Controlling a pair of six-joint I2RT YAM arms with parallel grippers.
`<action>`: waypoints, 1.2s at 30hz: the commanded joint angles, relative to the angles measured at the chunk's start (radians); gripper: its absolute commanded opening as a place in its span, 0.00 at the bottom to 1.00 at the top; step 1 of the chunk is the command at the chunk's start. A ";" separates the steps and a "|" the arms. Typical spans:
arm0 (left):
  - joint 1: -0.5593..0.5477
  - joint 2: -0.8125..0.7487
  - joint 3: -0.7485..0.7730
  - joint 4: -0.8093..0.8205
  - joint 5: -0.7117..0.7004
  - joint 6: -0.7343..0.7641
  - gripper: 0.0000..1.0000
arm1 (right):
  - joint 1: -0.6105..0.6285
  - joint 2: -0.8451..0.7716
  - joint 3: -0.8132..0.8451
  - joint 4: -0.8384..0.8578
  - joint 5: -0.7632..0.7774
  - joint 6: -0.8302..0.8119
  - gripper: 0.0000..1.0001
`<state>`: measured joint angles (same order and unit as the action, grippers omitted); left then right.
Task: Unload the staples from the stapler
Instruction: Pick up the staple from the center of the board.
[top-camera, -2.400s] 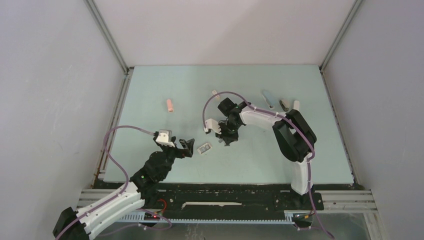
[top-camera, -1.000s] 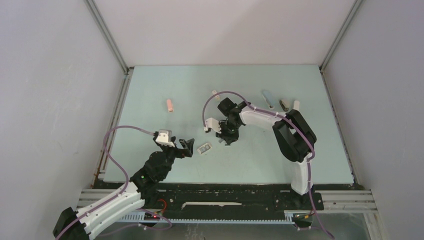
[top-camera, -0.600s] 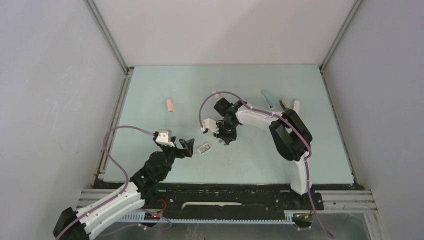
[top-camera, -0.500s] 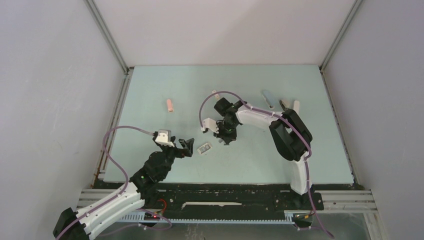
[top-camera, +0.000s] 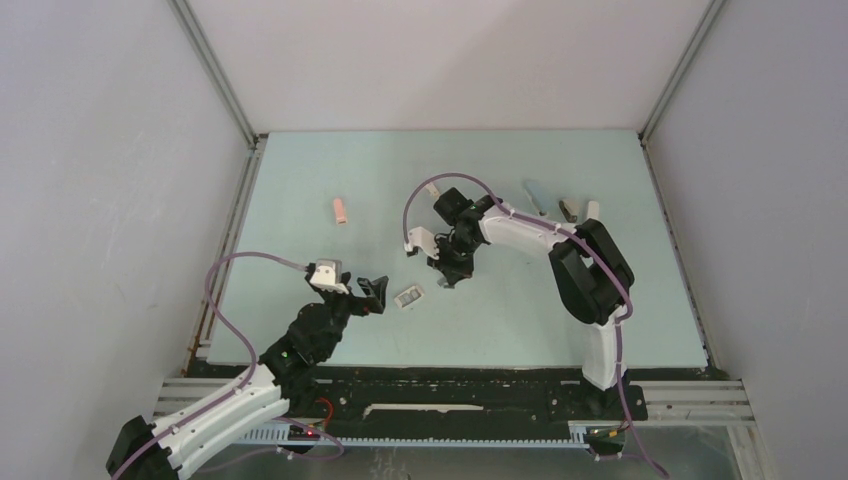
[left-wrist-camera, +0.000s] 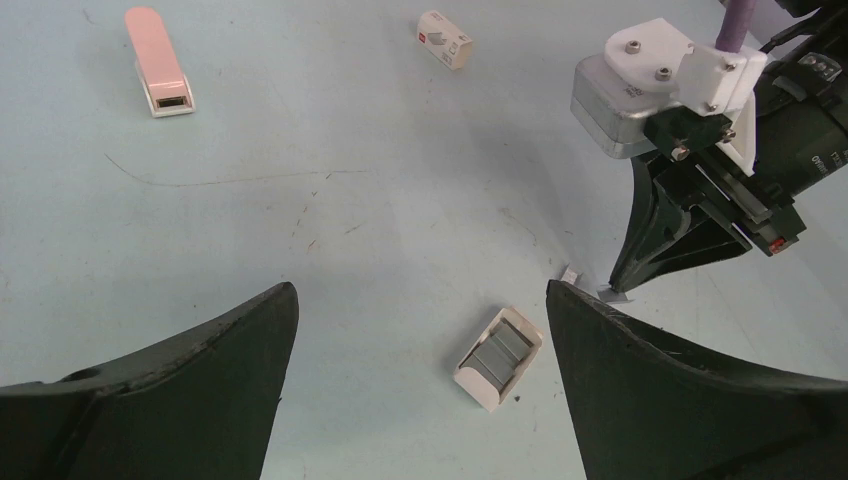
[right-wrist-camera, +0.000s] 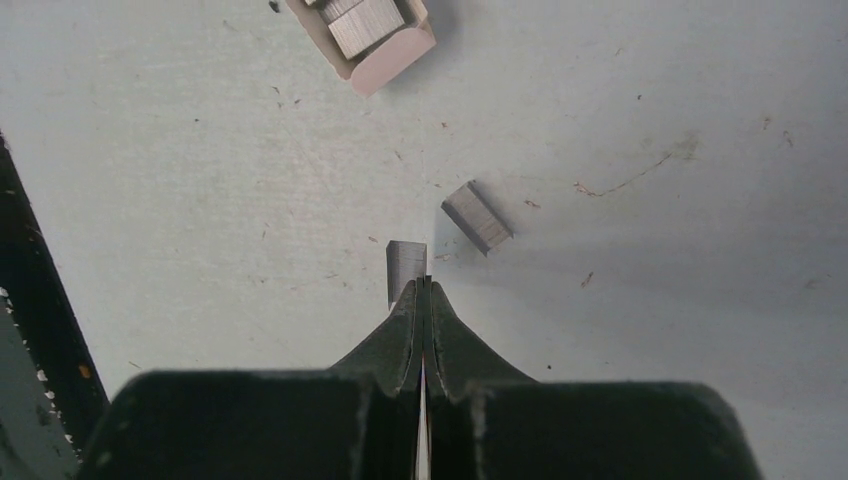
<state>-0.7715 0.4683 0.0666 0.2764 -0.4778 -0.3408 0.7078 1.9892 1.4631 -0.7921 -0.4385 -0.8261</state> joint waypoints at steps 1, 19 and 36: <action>0.007 -0.010 -0.011 0.032 -0.027 -0.009 1.00 | -0.002 -0.049 0.012 -0.007 -0.050 0.033 0.00; 0.007 -0.098 -0.034 -0.017 -0.094 -0.048 1.00 | 0.080 -0.067 -0.010 0.211 -0.223 0.503 0.00; 0.007 -0.104 -0.037 -0.022 -0.100 -0.052 1.00 | 0.137 -0.113 -0.145 0.487 -0.128 0.833 0.00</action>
<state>-0.7715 0.3763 0.0597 0.2436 -0.5484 -0.3828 0.8330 1.9392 1.3285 -0.3904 -0.5980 -0.0799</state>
